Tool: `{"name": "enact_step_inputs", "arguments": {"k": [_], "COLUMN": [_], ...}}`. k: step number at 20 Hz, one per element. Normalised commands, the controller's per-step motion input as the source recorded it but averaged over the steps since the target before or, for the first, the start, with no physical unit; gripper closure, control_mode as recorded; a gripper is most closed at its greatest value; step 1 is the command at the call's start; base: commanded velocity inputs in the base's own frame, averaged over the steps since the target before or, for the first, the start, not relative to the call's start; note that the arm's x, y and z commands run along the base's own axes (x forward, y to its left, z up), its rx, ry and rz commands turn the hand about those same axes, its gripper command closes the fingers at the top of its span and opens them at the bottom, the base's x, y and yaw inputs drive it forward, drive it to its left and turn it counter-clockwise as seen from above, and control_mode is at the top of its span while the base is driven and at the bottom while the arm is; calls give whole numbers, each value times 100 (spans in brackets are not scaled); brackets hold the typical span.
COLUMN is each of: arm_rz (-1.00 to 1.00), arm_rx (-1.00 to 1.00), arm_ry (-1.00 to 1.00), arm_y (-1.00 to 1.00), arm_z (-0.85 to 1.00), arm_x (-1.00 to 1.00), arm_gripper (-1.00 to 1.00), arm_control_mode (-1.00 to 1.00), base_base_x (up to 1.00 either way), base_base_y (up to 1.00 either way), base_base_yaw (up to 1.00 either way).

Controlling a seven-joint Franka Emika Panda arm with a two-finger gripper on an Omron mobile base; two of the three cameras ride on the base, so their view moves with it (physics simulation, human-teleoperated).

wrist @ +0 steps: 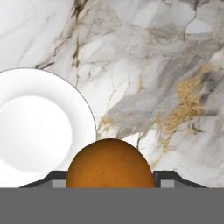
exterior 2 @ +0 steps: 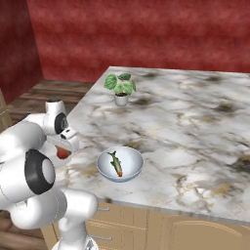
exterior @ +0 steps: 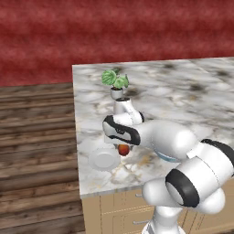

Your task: Remove the mango from the bowl and place it on the small plate. Then place the bowl with only the fish in the microwave, close the door, and press the start button to microwave the fish.

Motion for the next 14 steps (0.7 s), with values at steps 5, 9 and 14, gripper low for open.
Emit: {"name": "enact_step_inputs", "arguments": {"k": [5,9,14], "arm_rz": [-1,-7,-8], "arm_rx": [0,0,0], "arm_ry": [0,0,0], "arm_y": [31,19,27], "arm_z": [-35,-18,-18], "arm_x": [0,5,4], "arm_gripper": [100,100,100], "arm_control_mode": [-100,-100,-100], "base_base_x": [0,0,0], "base_base_y": [0,0,0], "base_base_yaw": [0,0,0]}}
